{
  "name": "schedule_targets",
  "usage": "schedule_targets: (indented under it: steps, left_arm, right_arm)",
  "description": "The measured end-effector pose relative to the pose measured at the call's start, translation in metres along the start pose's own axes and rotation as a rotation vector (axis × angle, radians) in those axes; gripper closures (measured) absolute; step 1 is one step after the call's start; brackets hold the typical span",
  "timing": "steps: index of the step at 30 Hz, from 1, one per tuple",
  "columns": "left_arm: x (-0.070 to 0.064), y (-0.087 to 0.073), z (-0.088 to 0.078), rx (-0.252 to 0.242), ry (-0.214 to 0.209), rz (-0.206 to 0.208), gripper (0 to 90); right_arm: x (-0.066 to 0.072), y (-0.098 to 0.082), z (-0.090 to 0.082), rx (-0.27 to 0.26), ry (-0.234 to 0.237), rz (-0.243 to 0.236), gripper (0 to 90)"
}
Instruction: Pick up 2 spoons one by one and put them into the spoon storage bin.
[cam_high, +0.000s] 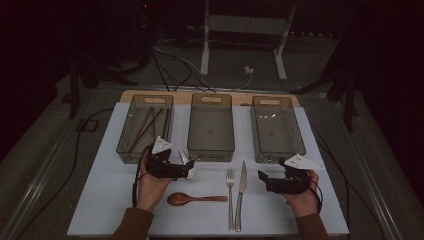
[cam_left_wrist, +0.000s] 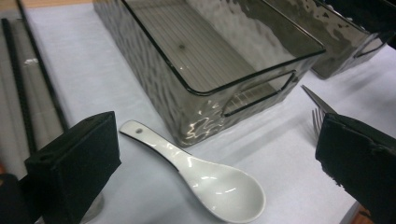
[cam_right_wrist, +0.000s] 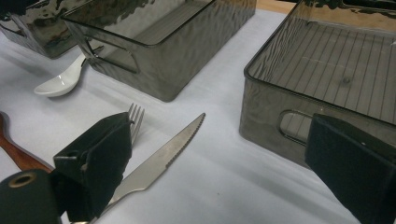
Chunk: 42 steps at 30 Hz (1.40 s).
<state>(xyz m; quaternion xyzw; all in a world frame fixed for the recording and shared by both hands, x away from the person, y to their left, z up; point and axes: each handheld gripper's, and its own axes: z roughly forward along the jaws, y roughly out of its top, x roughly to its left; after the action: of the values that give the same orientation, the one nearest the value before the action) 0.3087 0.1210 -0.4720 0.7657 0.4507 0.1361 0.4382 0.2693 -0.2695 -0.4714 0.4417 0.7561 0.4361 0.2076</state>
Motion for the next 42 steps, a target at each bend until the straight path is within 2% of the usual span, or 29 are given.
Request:
schedule_targets:
  steps: [7, 13, 20, 27, 31, 36, 39, 41, 42]
  left_arm:
    - [-0.006, -0.003, 0.014, 0.057, -0.004, 0.008, 0.9]
    - [-0.006, -0.009, 0.030, 0.115, 0.014, -0.017, 4.0]
    - [-0.006, -0.015, 0.050, 0.182, 0.081, -0.030, 8.4]
    - [-0.006, -0.020, 0.060, 0.204, 0.139, -0.048, 19.9]
    - [-0.005, -0.021, 0.060, 0.192, 0.159, -0.059, 27.1]
    - [-0.002, -0.023, 0.053, 0.190, 0.172, -0.080, 43.8]
    - [-0.001, -0.025, 0.049, 0.195, 0.180, -0.075, 53.9]
    - [0.000, -0.027, 0.046, 0.196, 0.181, -0.086, 59.0]
    - [0.000, -0.027, 0.045, 0.203, 0.187, -0.076, 61.0]
  right_arm:
    - [0.001, 0.000, 0.000, 0.003, 0.000, -0.003, 7.7]
    - [0.001, 0.000, 0.000, 0.004, -0.001, -0.004, 7.7]
    - [0.002, 0.000, 0.000, 0.003, 0.002, -0.008, 7.7]
    - [0.001, -0.001, -0.001, 0.005, 0.001, -0.006, 7.7]
    - [0.001, -0.001, -0.001, 0.005, 0.002, -0.007, 7.7]
    - [0.001, -0.001, -0.001, 0.005, 0.002, -0.008, 7.7]
    - [0.001, -0.001, -0.001, 0.006, 0.002, -0.008, 7.7]
    - [0.001, -0.002, -0.001, 0.007, 0.002, -0.012, 7.7]
    - [0.001, -0.002, -0.001, 0.007, 0.003, -0.012, 7.7]
